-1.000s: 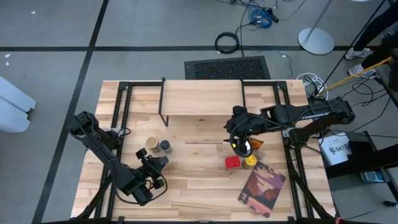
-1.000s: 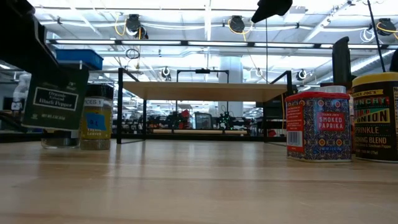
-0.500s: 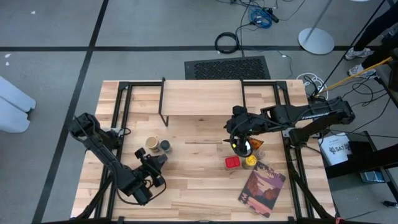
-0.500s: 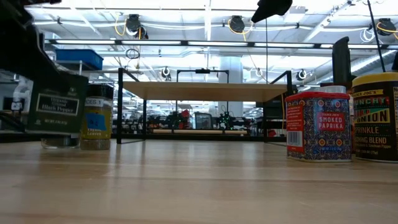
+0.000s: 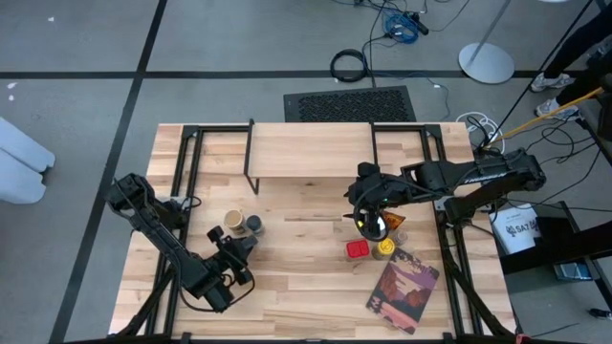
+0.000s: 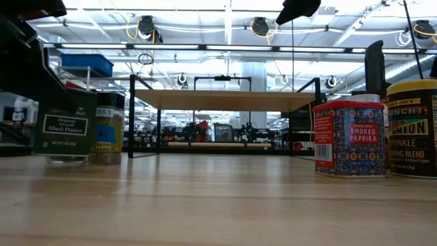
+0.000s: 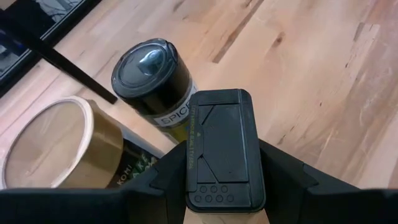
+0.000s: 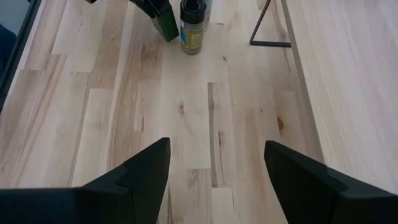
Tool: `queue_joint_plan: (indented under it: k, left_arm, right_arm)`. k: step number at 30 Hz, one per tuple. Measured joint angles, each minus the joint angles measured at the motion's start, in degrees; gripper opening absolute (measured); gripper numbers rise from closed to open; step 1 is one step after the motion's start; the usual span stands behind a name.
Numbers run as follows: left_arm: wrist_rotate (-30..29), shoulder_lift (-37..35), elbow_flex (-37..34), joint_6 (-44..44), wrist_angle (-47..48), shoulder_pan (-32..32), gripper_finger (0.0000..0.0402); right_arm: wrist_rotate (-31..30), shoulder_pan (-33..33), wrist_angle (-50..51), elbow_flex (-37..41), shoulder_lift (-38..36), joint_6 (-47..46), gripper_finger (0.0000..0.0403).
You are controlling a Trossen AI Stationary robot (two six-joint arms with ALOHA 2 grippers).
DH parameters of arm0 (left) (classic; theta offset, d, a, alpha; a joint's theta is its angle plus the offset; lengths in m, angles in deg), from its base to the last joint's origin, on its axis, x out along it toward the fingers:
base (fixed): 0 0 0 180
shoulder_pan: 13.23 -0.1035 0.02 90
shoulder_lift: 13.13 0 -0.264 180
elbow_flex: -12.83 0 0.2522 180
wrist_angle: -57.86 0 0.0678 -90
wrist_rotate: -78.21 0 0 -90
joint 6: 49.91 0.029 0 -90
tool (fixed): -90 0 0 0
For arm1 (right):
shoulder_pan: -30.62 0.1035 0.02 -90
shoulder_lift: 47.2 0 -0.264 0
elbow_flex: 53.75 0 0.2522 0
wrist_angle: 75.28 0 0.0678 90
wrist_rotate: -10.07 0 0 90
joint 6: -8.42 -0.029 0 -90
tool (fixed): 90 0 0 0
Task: Shelf spices
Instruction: Put the green spice can on the table
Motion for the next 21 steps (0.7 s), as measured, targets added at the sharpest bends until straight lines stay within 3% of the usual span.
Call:
queue_joint_plan:
  k: [21]
  left_arm:
    - [1.11,-0.02,-2.95,-2.42,-3.03,0.04,0.0166]
  right_arm:
    - [0.17,0.00,0.00,0.00,-0.02,-0.04,0.0249]
